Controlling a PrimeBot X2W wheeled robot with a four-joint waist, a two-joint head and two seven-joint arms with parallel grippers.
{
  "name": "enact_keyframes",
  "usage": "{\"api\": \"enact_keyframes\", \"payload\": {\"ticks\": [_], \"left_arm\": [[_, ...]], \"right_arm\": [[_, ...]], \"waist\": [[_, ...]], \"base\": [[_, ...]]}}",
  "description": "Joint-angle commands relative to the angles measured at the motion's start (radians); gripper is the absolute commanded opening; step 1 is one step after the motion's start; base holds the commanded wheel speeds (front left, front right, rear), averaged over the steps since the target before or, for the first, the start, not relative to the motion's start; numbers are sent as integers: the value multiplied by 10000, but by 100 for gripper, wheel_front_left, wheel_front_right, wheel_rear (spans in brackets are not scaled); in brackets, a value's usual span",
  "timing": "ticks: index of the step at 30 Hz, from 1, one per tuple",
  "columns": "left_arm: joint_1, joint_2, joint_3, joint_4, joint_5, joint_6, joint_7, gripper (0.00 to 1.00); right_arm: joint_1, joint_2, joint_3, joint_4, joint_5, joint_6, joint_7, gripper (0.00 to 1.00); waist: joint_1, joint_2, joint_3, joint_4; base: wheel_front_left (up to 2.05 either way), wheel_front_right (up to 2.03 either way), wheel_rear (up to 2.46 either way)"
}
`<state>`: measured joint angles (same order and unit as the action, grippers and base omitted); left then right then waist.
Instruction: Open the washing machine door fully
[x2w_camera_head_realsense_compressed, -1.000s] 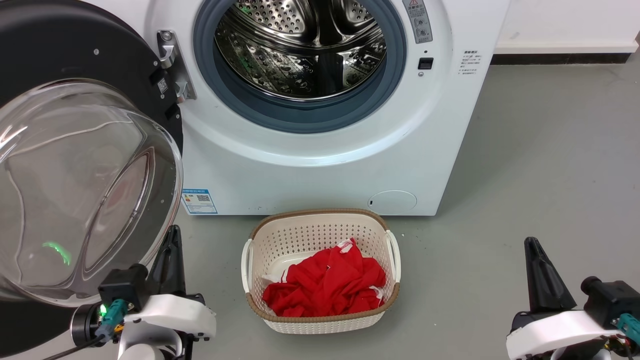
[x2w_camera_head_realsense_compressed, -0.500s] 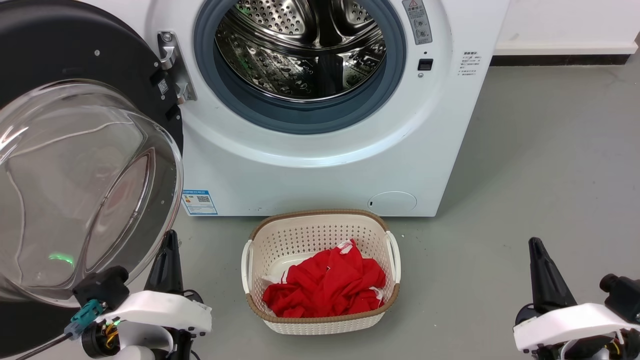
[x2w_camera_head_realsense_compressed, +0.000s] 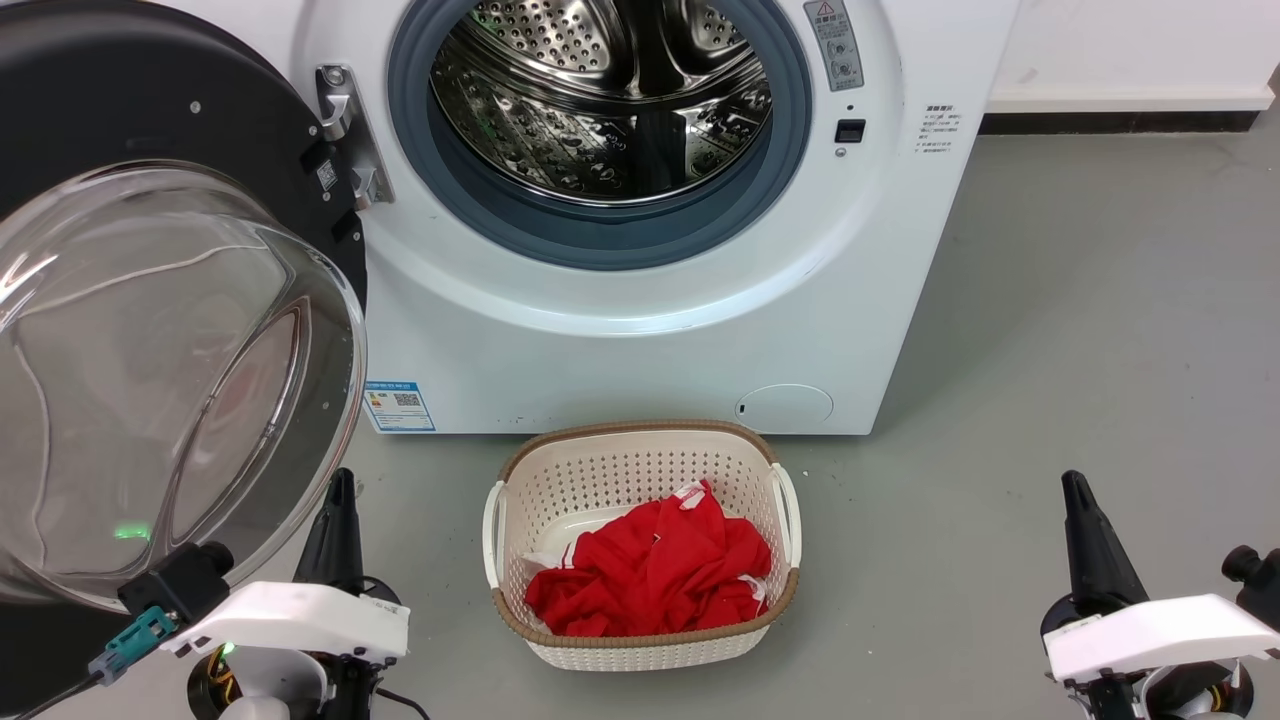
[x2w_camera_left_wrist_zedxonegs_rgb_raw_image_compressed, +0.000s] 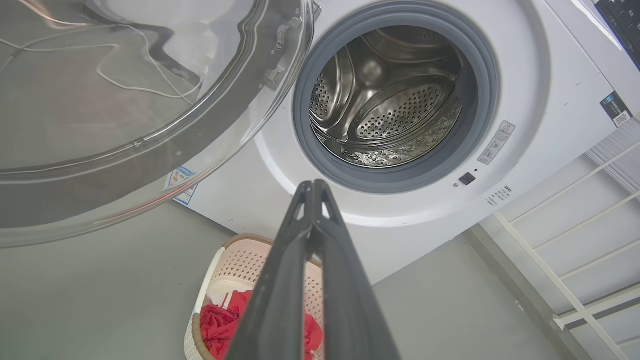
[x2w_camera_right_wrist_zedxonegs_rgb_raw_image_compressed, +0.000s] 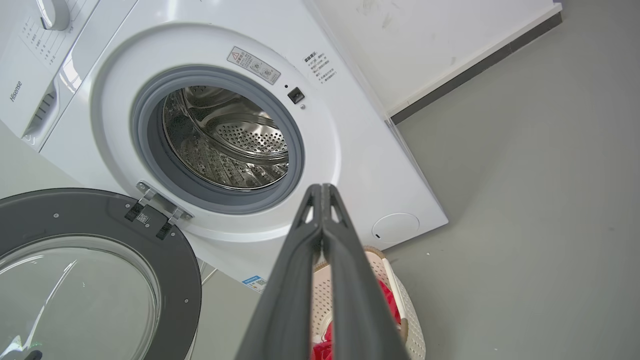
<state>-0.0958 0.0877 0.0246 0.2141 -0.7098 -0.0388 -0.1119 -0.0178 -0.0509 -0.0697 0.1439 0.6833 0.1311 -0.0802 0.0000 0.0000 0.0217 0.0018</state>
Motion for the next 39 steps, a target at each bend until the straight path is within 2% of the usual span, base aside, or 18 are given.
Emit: {"api": "enact_keyframes", "payload": {"ticks": [1, 13, 39], "left_arm": [[-153, 25, 71, -100, -388, -71, 76, 0], [-162, -54, 231, -26, -2002, -240, 485, 0], [-181, -181, 507, 109, -4802, -522, 1205, 0]], "right_arm": [[-244, -35, -35, -52, 404, -2, 72, 0], [-388, -40, -102, 139, 2073, -2, 416, 0], [-629, -38, -233, 486, 4970, -3, 1019, 0]], "waist": [[0, 0, -3, 0], [0, 0, -28, -2], [0, 0, -79, -7]], "base": [[0, 0, 0], [0, 0, 0], [0, 0, 0]]}}
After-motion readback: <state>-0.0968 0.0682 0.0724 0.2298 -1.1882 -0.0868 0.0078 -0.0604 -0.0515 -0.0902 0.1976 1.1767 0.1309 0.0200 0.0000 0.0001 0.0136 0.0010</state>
